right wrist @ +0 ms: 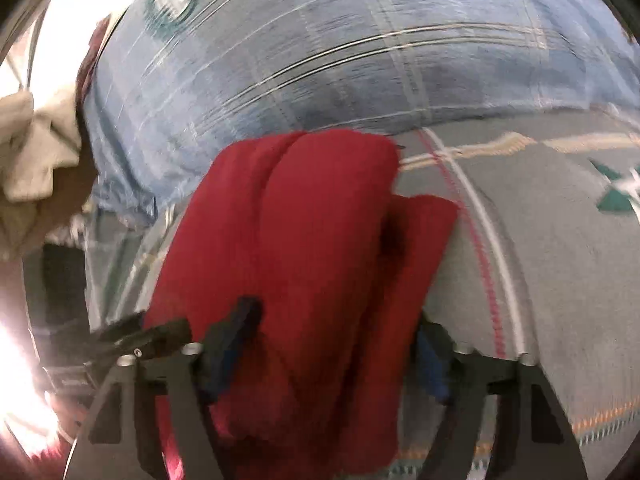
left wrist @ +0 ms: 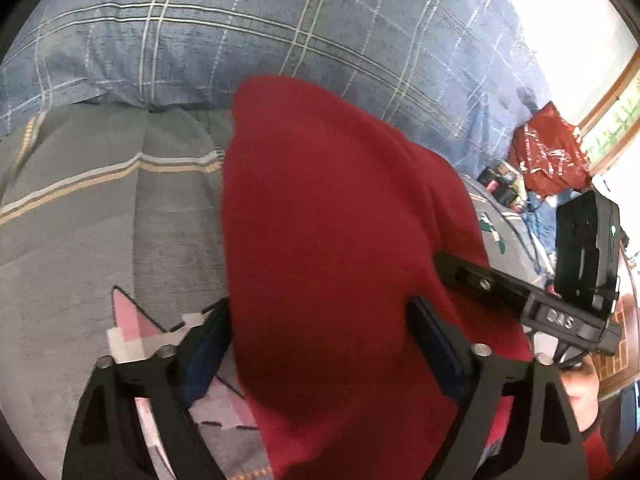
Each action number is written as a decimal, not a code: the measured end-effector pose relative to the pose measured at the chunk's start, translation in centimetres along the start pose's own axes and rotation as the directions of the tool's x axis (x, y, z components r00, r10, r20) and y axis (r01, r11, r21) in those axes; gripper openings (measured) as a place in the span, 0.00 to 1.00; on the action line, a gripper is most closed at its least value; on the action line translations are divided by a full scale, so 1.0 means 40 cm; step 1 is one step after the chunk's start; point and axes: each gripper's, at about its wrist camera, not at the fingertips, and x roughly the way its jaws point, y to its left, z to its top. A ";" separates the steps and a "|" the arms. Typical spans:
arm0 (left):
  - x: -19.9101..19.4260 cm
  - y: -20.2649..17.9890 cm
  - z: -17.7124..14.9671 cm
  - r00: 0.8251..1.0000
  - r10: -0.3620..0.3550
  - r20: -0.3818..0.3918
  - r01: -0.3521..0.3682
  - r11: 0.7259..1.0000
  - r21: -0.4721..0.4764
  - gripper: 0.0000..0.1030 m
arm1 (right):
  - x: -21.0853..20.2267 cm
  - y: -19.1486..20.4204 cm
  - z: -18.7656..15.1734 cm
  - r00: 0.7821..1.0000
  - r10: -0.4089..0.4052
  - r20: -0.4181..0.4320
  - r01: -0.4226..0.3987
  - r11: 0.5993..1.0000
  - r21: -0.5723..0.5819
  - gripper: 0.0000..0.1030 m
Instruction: Fold small clothes
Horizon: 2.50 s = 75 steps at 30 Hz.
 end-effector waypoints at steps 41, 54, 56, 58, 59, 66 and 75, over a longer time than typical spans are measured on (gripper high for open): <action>-0.279 0.211 -0.010 0.929 0.298 0.220 -0.265 0.949 -0.169 0.70 | 0.098 0.412 -0.037 0.986 -0.099 -0.133 0.047 0.935 -0.351 0.44; -0.307 0.091 -0.103 0.824 0.434 0.363 -0.437 0.896 -0.079 0.70 | -0.018 0.385 -0.004 0.989 -0.067 0.129 0.093 0.975 -0.204 0.67; -0.307 0.082 -0.107 0.809 0.456 0.371 -0.471 0.881 -0.055 0.70 | -0.012 0.384 -0.003 0.985 -0.093 0.146 0.123 0.970 -0.210 0.67; -0.305 0.074 -0.110 0.795 0.477 0.376 -0.502 0.864 -0.036 0.70 | -0.009 0.388 -0.005 0.979 -0.122 0.161 0.157 0.960 -0.231 0.68; -0.305 0.072 -0.109 0.792 0.481 0.377 -0.507 0.861 -0.033 0.70 | -0.015 0.385 -0.008 0.977 -0.132 0.168 0.170 0.956 -0.237 0.69; -0.312 0.078 -0.099 0.789 0.492 0.367 -0.510 0.859 -0.054 0.70 | 0.000 0.399 -0.016 0.975 -0.153 0.162 0.193 0.942 -0.273 0.73; -0.307 0.076 -0.091 0.772 0.521 0.364 -0.540 0.840 -0.055 0.70 | 0.003 0.393 -0.013 0.974 -0.159 0.159 0.197 0.944 -0.263 0.74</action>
